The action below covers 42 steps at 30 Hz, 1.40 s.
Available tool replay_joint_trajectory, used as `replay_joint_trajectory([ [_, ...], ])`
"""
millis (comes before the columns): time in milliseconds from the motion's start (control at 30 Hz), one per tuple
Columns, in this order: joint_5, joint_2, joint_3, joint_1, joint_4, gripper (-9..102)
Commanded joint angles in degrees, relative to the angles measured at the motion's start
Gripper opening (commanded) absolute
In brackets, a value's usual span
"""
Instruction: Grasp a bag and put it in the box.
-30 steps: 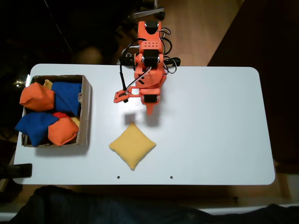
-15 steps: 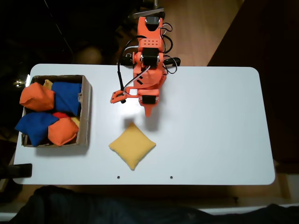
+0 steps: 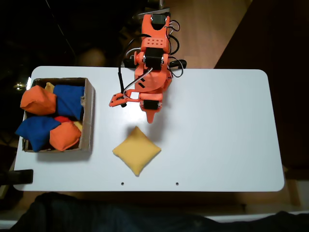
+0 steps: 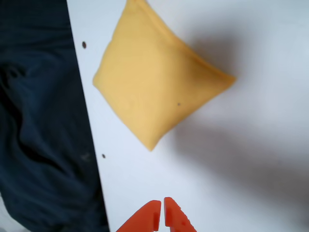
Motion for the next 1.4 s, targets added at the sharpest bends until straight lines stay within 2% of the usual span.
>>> replay_joint_trajectory([
  [0, 0.5, -1.8, -5.4, 0.6, 1.1, 0],
  [1367, 0.6, -29.6, -33.6, 6.8, 6.2, 0],
])
